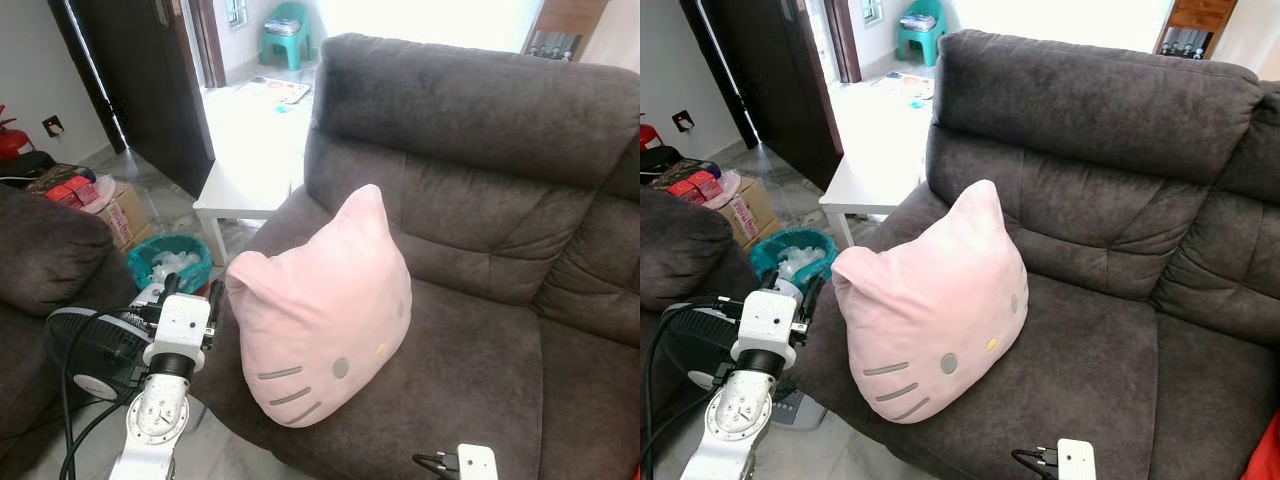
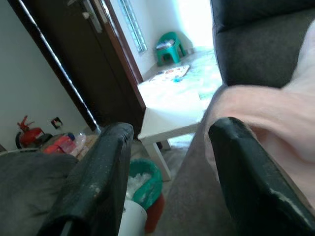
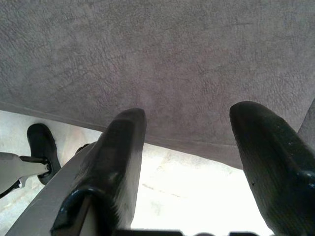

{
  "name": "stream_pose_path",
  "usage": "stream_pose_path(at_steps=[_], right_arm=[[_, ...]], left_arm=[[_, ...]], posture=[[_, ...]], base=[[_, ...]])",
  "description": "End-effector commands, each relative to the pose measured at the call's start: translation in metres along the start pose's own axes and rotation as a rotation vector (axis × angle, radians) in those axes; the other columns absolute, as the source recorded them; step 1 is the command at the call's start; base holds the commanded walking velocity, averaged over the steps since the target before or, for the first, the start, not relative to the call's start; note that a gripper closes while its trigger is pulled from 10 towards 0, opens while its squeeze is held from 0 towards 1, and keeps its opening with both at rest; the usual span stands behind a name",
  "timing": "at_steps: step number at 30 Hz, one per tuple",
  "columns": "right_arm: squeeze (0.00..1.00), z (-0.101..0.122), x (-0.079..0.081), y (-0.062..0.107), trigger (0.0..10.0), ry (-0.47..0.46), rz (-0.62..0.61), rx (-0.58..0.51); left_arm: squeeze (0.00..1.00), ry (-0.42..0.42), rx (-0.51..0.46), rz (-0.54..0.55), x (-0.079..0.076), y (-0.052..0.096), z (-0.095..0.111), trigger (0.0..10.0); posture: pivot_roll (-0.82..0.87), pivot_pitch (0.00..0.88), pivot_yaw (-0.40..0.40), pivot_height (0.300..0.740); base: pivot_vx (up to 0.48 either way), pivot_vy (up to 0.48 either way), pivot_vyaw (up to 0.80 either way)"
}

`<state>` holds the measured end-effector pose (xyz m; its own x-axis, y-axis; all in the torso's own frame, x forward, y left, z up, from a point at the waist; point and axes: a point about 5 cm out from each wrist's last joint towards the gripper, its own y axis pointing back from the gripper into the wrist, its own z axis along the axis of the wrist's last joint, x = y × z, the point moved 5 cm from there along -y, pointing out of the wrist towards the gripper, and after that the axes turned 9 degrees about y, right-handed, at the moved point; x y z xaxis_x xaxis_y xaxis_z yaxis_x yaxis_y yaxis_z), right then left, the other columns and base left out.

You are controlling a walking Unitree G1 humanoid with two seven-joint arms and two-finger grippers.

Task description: Move the pillow to the sofa from floor

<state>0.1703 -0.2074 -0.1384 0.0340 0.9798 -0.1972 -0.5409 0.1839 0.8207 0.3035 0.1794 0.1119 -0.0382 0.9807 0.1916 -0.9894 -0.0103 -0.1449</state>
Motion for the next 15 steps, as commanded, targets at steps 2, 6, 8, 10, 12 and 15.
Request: stream_pose_path(at_steps=[2,6,8,10,12,15], right_arm=[[0.0,-0.007,-0.002,0.001,10.0,-0.026,-0.005,0.02],[0.0,-0.003,0.002,0.001,10.0,-0.03,-0.003,0.007],[0.0,-0.002,0.004,0.001,10.0,-0.035,-0.003,0.003],[0.0,-0.002,0.005,0.001,10.0,-0.037,-0.001,0.003],[0.0,-0.003,0.006,0.001,10.0,-0.039,0.001,0.003],[0.0,-0.003,0.006,0.001,10.0,-0.043,0.003,0.003]], left_arm=[[0.0,-0.003,0.001,-0.009,-0.002,0.002,-0.003,10.0],[0.0,-0.009,0.015,-0.021,-0.002,0.001,-0.009,10.0],[0.0,-0.01,0.024,-0.02,0.0,0.0,-0.012,10.0],[0.0,-0.01,0.028,-0.022,0.0,0.0,-0.014,10.0],[0.0,-0.012,0.027,-0.022,0.001,-0.001,-0.014,10.0],[0.0,-0.012,0.024,-0.024,0.0,-0.002,-0.014,10.0]], posture=[[0.06,0.0,-0.002,0.74],[0.05,0.0,0.008,0.74],[0.05,0.0,0.01,0.74],[0.05,0.0,0.013,0.74],[0.05,0.0,0.016,0.74],[0.05,0.0,0.017,0.74]], base=[[0.0,0.0,0.0],[0.0,0.0,0.0],[0.0,0.0,0.0],[0.0,0.0,0.0],[0.0,0.0,0.0],[0.0,0.0,0.0]])
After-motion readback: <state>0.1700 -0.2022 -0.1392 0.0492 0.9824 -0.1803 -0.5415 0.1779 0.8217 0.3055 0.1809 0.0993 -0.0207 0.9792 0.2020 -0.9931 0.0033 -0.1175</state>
